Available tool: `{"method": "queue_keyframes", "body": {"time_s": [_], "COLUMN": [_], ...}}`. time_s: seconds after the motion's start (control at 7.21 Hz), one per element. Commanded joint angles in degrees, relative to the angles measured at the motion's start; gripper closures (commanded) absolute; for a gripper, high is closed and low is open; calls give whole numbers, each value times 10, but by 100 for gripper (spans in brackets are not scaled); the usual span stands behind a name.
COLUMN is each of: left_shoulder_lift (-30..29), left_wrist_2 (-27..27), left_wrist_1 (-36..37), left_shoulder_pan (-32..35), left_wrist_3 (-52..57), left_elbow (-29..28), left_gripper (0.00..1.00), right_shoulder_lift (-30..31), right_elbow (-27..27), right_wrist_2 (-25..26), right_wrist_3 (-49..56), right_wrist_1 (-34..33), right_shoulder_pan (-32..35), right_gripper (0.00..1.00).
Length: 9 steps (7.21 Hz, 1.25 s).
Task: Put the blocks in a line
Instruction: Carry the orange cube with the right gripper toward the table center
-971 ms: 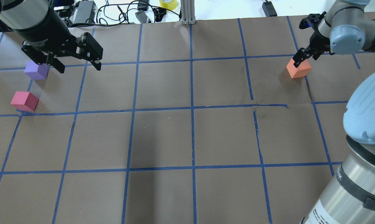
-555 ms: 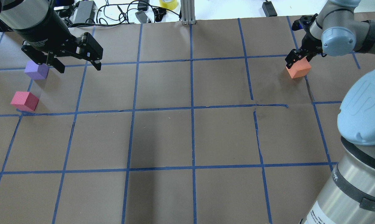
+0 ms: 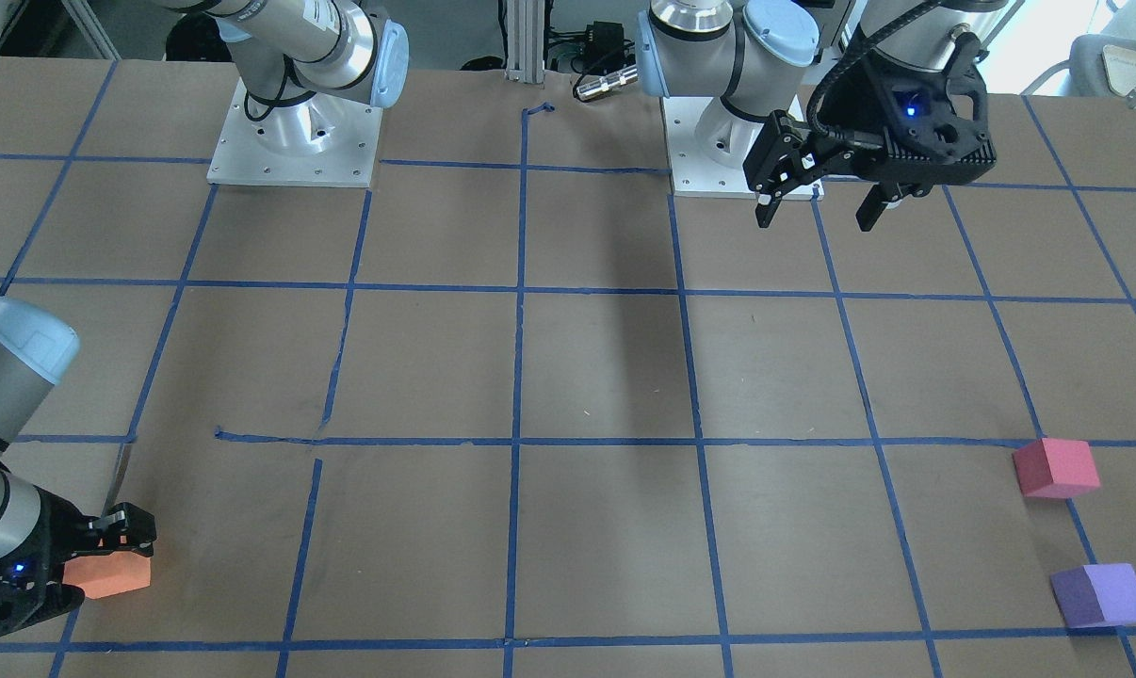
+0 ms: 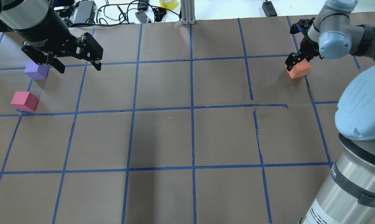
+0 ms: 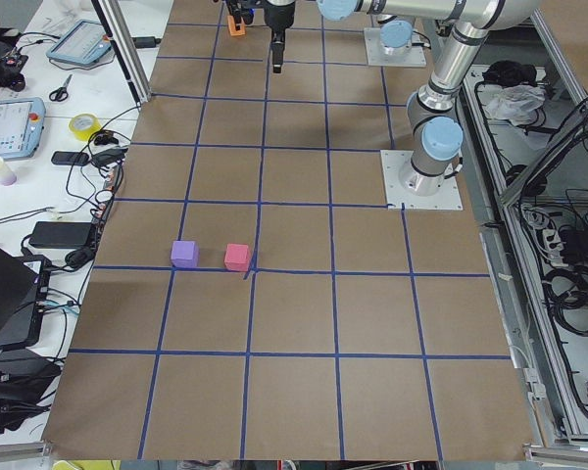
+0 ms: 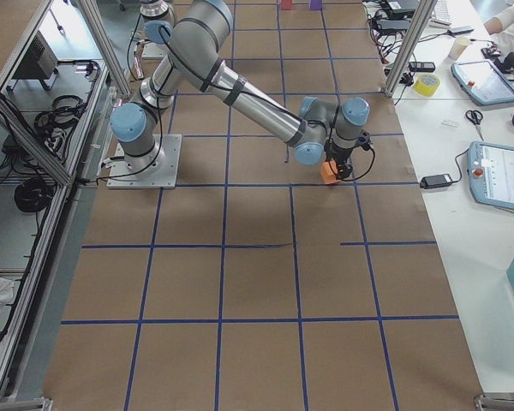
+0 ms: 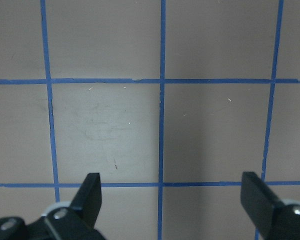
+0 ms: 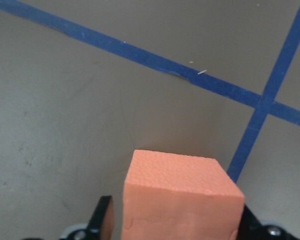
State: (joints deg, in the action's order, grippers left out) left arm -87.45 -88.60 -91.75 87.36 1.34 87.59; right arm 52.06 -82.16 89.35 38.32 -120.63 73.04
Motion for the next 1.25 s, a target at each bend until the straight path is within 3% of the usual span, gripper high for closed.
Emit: {"method": "queue_keyframes", "body": {"time_s": [0.0, 0.14, 0.28, 0.55, 0.83, 1.11], "left_shoulder_lift": [0, 0, 0, 0, 0, 0], "left_wrist_2": [0, 0, 1, 0, 0, 0], "left_wrist_1": [0, 0, 0, -1, 0, 0], "left_shoulder_pan": [1, 0, 0, 1, 1, 1], "left_wrist_3": [0, 0, 0, 0, 0, 0], "left_elbow": [0, 0, 0, 0, 0, 0], "left_gripper": [0, 0, 0, 0, 0, 0], "right_shoulder_lift": [4, 8, 29, 60, 64, 46], "right_elbow": [2, 1, 2, 9, 14, 53], "right_wrist_2": [22, 13, 12, 9, -26, -27], "right_wrist_3": [-24, -73, -126, -299, -470, -559], "right_wrist_1": [6, 10, 14, 43, 36, 34], "right_shoulder_pan": [3, 4, 28, 114, 232, 326], "right_gripper": [71, 78, 78, 78, 79, 81]}}
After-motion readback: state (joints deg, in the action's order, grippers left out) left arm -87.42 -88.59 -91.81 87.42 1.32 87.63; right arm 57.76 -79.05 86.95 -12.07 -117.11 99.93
